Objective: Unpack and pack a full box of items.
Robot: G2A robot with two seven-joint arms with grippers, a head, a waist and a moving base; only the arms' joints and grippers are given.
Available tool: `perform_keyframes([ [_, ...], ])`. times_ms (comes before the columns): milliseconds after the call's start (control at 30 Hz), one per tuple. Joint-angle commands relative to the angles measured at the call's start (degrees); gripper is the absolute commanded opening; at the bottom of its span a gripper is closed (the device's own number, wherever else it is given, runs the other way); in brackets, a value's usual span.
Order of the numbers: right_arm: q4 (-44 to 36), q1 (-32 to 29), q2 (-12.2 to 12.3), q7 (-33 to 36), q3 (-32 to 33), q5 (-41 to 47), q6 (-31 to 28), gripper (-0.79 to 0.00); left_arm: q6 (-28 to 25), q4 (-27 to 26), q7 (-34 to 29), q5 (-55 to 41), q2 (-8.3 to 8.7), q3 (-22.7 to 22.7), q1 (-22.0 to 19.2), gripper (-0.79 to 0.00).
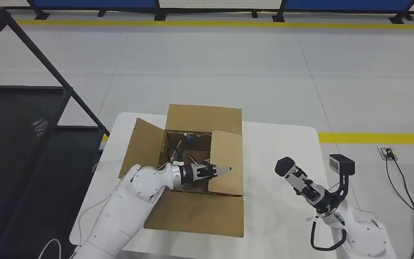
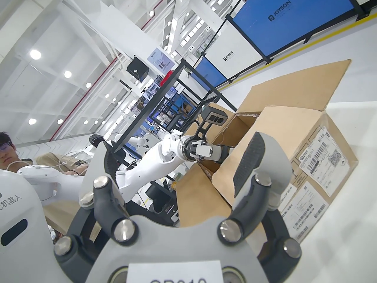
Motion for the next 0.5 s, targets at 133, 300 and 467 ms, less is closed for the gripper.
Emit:
perform_keyframes([
  [133, 0.3, -0.3, 0.7, -1.2, 1.2, 1.2, -1.2, 0.000, -2.8, -4.4, 4.9, 2.6, -0.32, 0.3, 0.4, 0.000],
  [300, 0.0, -1.7, 1.3, -1.9, 3.1, 2.5, -2.1, 0.000, -3.6, -5.1, 9.1, 3.5, -1.25, 2.3, 0.1, 0.000],
  [467, 0.1, -3.2, 2.0, -2.5, 4.8, 3.4, -2.9, 0.000, -4.2, -2.8, 10.9, 2.6, -2.87, 5.9, -2.2, 0.000],
])
